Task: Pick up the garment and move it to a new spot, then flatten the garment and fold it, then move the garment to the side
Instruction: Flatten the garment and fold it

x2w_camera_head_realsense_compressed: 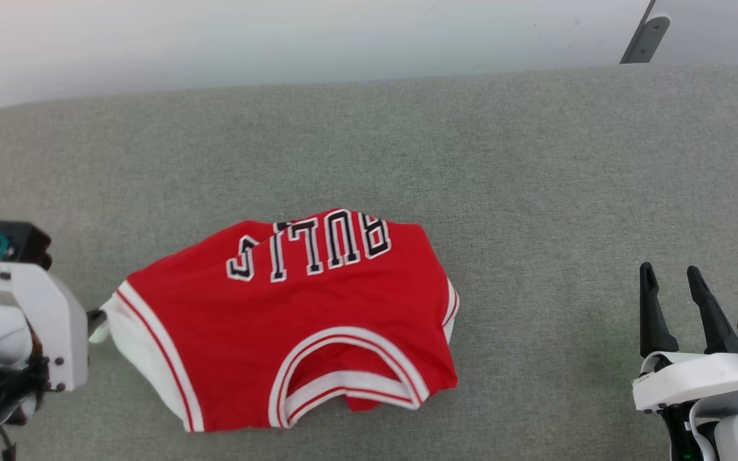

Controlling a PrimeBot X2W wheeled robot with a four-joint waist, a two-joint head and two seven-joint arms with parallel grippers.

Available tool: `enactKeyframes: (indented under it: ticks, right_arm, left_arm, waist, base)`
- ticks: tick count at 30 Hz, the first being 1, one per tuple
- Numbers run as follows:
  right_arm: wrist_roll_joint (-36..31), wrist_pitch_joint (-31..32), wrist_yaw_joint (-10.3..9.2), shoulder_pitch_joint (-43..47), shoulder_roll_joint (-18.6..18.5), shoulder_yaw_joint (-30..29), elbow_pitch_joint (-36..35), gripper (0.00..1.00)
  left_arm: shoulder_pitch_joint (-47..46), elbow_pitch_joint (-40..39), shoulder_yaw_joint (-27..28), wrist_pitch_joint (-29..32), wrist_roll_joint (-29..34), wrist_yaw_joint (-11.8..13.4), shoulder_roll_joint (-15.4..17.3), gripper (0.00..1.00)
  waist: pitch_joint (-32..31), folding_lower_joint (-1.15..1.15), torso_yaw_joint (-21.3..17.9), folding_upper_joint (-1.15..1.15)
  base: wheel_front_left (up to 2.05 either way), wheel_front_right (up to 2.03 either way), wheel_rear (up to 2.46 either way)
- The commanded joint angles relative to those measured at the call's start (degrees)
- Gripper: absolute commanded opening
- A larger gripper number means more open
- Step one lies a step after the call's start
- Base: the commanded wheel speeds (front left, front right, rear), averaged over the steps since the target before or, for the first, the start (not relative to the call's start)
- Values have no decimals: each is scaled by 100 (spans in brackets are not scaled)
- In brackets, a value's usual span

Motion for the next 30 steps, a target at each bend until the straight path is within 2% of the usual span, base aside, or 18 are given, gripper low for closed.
enactKeyframes:
  ticks: [1,9,12,15,20,26,30]
  right_arm:
    - [-33,-27,-8,-42,-13,3,9,100]
    - [22,-27,-8,-68,-32,65,33,100]
    - [31,-27,-8,-56,-46,50,30,100]
    - [15,-27,-8,3,-44,13,26,100]
    - [-27,-27,-8,66,-27,-31,17,100]
    - [-31,-27,-8,28,12,48,38,100]
    - [-2,-27,-8,-52,19,123,65,100]
  left_arm:
    - [84,91,-12,-50,37,48,-3,0]
    - [296,911,21,-307,-101,-108,-109,0]
    - [207,975,60,-368,-99,-200,-130,0]
    - [31,726,88,-341,-51,-259,-136,0]
    - [-342,-154,116,-188,-54,-275,-342,0]
    - [-800,-1126,-228,219,120,-300,-904,0]
    - [-996,-1239,-672,487,363,-383,-1424,0]
  waist:
    - [4,0,2,0]
    - [13,0,-56,0]
    - [11,0,-72,0]
    - [-7,0,-64,0]
    - [-57,0,-25,0]
    - [-66,0,-43,0]
    - [-34,0,-99,0]
  base:
    - [0,0,0]
    - [0,0,0]
    - [0,0,0]
    - [0,0,0]
    - [0,0,0]
    - [0,0,0]
    - [0,0,0]
